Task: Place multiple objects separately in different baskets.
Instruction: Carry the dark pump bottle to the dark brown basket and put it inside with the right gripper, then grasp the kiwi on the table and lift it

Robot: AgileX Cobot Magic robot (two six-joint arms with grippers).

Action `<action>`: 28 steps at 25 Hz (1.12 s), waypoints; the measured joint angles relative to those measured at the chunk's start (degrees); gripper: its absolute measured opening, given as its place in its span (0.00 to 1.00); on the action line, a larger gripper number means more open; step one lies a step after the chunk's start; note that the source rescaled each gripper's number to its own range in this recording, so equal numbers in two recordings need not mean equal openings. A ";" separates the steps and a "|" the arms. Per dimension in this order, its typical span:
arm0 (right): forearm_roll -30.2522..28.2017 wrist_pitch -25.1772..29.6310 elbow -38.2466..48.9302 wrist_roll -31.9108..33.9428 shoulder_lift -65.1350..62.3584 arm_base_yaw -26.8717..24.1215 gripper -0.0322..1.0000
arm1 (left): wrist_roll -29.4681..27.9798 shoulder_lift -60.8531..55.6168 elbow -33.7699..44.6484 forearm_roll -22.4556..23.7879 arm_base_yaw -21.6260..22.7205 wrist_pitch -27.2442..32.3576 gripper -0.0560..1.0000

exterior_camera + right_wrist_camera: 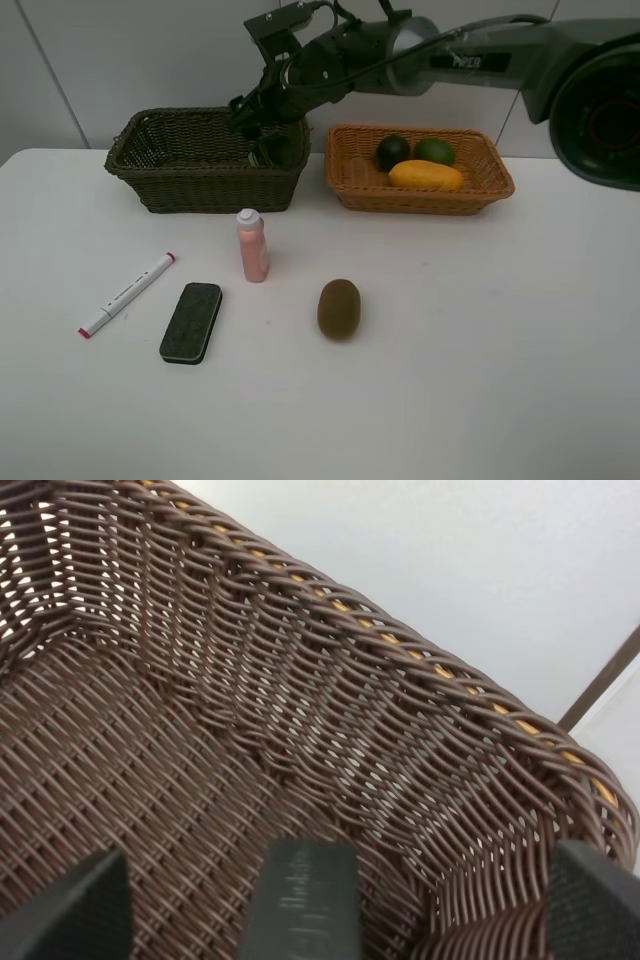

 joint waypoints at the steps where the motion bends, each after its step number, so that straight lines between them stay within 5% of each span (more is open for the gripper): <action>1: 0.00 0.00 0.00 0.00 0.00 0.00 1.00 | 0.00 0.00 0.00 0.00 0.00 0.00 1.00; 12: 3.45 1.85 0.00 0.00 -2.42 0.00 1.00 | 0.00 0.00 0.00 0.00 0.00 0.00 1.00; 28: 5.38 26.04 0.00 5.56 -11.25 0.05 1.00 | 0.00 0.00 0.00 0.00 0.00 0.00 1.00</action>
